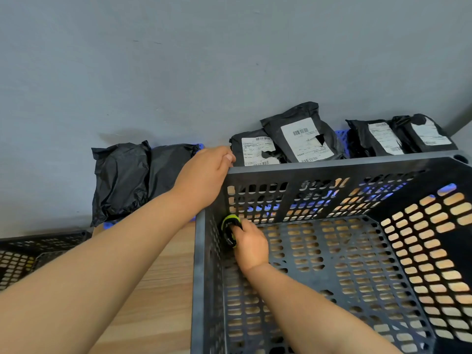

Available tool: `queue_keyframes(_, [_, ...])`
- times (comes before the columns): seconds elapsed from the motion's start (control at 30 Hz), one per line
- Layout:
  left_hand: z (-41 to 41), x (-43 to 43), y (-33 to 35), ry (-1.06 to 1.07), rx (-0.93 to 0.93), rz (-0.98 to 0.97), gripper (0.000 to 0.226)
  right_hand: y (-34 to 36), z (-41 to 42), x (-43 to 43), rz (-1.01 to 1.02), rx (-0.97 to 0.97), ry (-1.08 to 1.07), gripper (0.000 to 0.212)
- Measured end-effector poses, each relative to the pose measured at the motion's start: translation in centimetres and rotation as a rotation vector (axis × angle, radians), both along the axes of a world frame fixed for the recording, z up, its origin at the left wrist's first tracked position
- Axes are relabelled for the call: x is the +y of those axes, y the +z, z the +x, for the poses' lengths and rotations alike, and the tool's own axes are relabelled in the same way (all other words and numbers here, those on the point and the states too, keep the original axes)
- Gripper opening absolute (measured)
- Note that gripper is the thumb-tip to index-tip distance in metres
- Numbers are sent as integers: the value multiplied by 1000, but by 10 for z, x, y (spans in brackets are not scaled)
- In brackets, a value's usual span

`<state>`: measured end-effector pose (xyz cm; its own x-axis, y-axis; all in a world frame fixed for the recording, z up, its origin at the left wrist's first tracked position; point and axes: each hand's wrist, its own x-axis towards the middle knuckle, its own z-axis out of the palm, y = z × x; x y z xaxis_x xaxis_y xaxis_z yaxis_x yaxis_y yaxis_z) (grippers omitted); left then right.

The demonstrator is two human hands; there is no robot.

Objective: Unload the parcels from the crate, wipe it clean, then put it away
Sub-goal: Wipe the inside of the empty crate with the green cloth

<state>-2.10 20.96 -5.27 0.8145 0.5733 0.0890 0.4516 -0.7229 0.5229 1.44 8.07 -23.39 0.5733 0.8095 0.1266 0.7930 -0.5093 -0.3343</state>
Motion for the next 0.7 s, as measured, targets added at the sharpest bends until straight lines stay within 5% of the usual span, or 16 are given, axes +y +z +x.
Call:
queue_keyframes(0.33, [10, -12, 12, -69, 211, 424, 30, 10, 84, -69, -138, -111, -81, 42])
queue_keyframes(0.7, [88, -73, 2, -297, 207, 456, 45, 32, 161, -141, -167, 39, -419, 38])
